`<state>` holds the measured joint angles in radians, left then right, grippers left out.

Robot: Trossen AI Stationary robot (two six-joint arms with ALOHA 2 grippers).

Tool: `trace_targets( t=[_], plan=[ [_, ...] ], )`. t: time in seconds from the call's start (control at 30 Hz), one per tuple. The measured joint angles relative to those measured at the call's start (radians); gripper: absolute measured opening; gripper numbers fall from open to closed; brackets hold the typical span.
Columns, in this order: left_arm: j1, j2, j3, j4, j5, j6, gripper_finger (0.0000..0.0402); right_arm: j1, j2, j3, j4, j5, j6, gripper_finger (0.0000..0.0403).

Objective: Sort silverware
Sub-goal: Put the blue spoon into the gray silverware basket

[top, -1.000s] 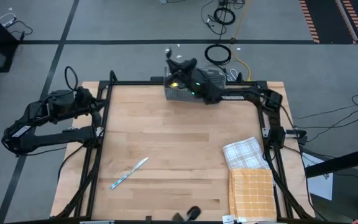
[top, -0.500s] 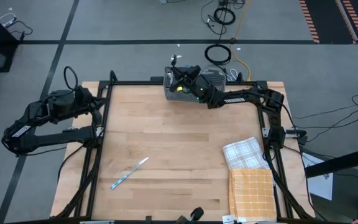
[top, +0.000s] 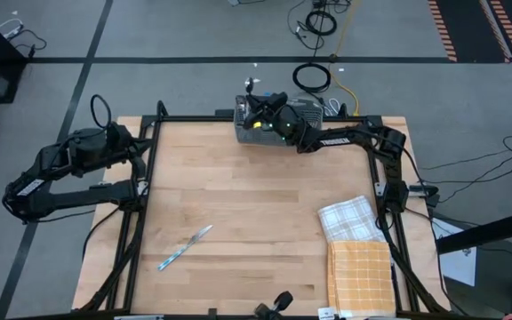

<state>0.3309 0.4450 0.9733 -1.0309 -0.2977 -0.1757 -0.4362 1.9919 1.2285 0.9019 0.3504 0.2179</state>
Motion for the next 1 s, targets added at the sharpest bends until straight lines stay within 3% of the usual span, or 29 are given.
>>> trace_targets(
  t=[0.13,0.37,0.6,1.0],
  plan=[
    [0.0,0.0,0.0,0.0,-0.001,0.0,0.0011,-0.01,0.0,0.035,0.014,-0.05,-0.01,0.0],
    [0.0,0.0,0.0,0.0,-0.003,0.0,0.0011,-0.014,0.001,0.101,-0.141,-0.069,-0.049,0.0],
    [0.0,0.0,0.0,0.0,-0.006,0.0,0.0011,-0.014,0.063,0.102,-0.036,-0.069,-0.007,0.0],
    [0.0,0.0,-0.001,0.0,-0.008,0.0,0.0011,0.003,0.112,0.103,-0.042,-0.069,0.001,0.0017]
  ],
)
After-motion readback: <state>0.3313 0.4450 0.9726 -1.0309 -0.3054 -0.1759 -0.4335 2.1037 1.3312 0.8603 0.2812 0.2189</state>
